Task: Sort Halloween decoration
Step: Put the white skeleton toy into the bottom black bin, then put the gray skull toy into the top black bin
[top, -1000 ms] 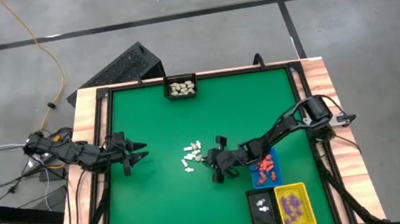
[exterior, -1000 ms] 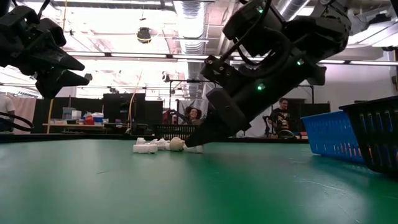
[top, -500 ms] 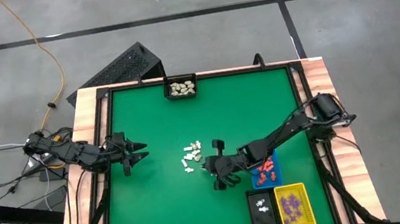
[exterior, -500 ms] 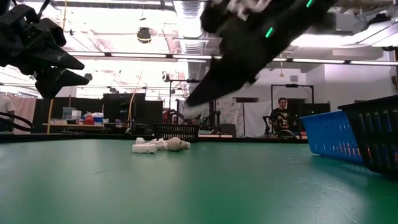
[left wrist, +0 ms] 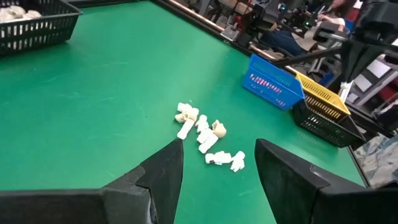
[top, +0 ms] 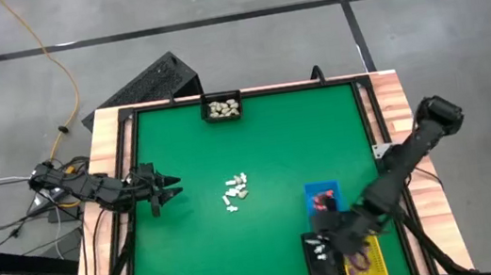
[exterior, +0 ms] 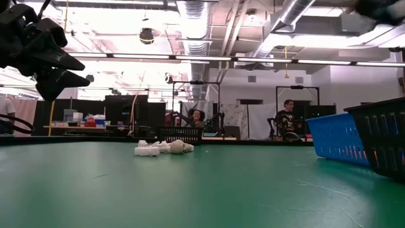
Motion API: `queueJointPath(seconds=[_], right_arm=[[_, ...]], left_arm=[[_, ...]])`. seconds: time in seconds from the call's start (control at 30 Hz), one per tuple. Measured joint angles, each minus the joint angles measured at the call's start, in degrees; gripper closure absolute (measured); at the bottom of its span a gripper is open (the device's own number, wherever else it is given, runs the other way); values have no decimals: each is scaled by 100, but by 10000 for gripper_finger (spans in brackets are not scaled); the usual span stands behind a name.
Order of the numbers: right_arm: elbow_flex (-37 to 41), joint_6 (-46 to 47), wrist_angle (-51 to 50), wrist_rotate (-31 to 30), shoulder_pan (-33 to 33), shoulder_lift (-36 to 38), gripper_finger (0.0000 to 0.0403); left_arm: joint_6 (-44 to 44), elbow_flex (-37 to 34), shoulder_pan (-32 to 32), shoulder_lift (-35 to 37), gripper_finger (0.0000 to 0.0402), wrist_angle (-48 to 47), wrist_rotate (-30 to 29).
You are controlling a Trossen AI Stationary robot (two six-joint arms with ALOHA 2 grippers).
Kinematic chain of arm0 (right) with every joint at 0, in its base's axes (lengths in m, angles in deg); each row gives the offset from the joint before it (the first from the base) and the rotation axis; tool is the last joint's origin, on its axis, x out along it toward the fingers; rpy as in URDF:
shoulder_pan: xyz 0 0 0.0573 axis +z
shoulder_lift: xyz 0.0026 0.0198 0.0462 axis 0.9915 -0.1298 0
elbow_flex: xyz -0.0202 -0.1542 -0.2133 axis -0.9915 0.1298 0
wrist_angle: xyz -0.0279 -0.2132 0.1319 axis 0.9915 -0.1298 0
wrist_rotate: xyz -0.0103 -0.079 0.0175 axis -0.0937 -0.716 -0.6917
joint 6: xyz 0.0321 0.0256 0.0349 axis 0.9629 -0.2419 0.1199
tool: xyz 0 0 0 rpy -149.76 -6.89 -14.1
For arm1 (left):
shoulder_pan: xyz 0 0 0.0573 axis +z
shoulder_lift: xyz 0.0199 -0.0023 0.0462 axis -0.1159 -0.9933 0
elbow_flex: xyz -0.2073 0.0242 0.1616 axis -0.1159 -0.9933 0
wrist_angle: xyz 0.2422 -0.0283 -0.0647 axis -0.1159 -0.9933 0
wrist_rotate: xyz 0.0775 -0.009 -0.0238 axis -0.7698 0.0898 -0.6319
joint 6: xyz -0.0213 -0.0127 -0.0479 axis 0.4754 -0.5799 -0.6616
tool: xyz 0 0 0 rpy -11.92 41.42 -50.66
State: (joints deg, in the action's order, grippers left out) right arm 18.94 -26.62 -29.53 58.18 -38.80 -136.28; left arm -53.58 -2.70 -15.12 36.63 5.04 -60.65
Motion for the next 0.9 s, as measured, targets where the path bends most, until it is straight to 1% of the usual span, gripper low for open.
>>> queueJointPath(seconds=[0.13, 0.3, 0.37, 0.5, 0.67, 0.77, 0.9], right_arm=[[0, 659, -185, -51, 380, -20, 403], [0, 910, -184, 94, 416, -355, 398], [0, 920, -190, 284, 373, -534, 382], [0, 920, -254, 781, 226, -845, 334], [2, 920, -235, 1317, 15, -1029, 286], [2, 791, -139, 1403, -101, -993, 270], [4, 198, 241, 1311, -368, -744, 264]], left_arm=[[30, 0, 0, 0, 213, 3, -99], [30, 0, 0, 2, 213, 5, -117], [28, 0, 0, 1, 213, 3, -117], [26, 0, 0, 2, 213, 3, -117], [28, 0, 0, 0, 213, 5, -117], [28, 0, 0, 0, 213, 3, -117], [28, 0, 1, 1, 213, 5, -117]])
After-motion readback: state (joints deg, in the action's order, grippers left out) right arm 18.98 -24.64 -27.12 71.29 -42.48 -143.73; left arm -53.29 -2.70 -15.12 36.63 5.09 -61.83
